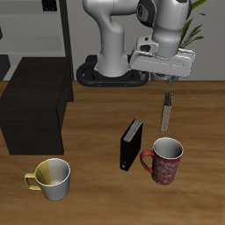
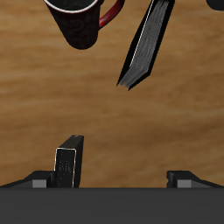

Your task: Place the yellow book flat on top of the shelf

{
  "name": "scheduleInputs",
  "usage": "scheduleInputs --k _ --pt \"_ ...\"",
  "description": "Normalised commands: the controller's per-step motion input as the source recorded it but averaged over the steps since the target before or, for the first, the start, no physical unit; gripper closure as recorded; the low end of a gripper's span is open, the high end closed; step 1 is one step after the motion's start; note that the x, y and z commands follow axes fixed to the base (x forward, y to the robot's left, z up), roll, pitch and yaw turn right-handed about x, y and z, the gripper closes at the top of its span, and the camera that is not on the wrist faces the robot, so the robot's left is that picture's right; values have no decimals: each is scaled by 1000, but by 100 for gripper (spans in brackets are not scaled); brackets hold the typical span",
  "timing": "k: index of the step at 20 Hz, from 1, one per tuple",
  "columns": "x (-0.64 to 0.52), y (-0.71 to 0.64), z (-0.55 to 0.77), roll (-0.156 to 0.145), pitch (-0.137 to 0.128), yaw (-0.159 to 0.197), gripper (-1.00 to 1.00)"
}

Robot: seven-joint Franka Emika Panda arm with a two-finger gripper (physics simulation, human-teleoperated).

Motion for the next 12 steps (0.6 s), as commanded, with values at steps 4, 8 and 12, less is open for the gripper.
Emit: scheduleInputs --k 4,8,12 --pt "-195 363 -101 45 -10 2 -100" --pt "-120 259 -83 34 -16 -1 -100" --pt "-34 122 -61 17 -19 -12 -100"
